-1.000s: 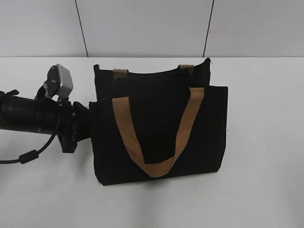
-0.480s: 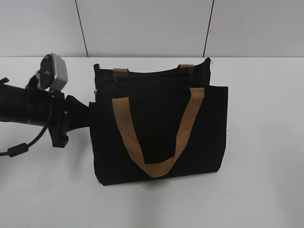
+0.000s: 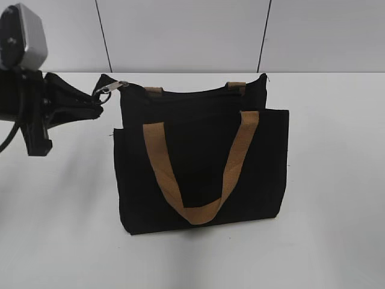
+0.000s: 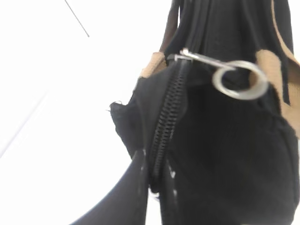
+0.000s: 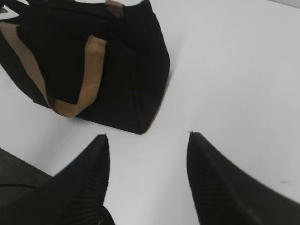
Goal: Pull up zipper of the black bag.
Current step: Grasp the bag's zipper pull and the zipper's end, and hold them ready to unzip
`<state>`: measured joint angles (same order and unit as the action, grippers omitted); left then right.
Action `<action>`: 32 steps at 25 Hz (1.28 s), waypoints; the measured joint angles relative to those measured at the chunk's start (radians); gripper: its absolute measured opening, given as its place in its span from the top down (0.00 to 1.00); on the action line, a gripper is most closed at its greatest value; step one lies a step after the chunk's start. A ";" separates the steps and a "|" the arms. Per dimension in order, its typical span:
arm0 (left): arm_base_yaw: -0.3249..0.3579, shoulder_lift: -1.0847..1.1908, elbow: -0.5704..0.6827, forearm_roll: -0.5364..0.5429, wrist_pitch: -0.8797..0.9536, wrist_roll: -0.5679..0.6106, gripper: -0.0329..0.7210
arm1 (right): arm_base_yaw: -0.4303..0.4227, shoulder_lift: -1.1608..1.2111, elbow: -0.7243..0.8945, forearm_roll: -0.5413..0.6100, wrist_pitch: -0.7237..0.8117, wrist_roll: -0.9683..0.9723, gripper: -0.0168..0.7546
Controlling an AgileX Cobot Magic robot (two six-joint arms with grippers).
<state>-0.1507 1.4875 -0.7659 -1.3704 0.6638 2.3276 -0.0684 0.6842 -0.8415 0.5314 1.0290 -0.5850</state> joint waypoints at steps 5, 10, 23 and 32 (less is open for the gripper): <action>-0.001 -0.091 0.000 0.031 -0.012 -0.050 0.93 | 0.109 0.138 -0.053 0.069 -0.012 -0.047 0.44; -0.001 -0.118 0.000 0.091 -0.011 -0.107 0.93 | 0.295 0.297 -0.110 0.071 -0.061 -0.002 0.46; -0.002 -0.119 0.000 0.101 0.002 -0.119 0.93 | 0.717 0.758 -0.359 0.006 -0.315 -0.007 0.47; -0.002 -0.119 0.000 0.102 0.003 -0.120 0.93 | 0.744 0.960 -0.407 0.004 -0.422 -0.350 0.50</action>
<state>-0.1526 1.3682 -0.7659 -1.2684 0.6672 2.2073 0.6758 1.6438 -1.2485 0.5357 0.6070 -0.9346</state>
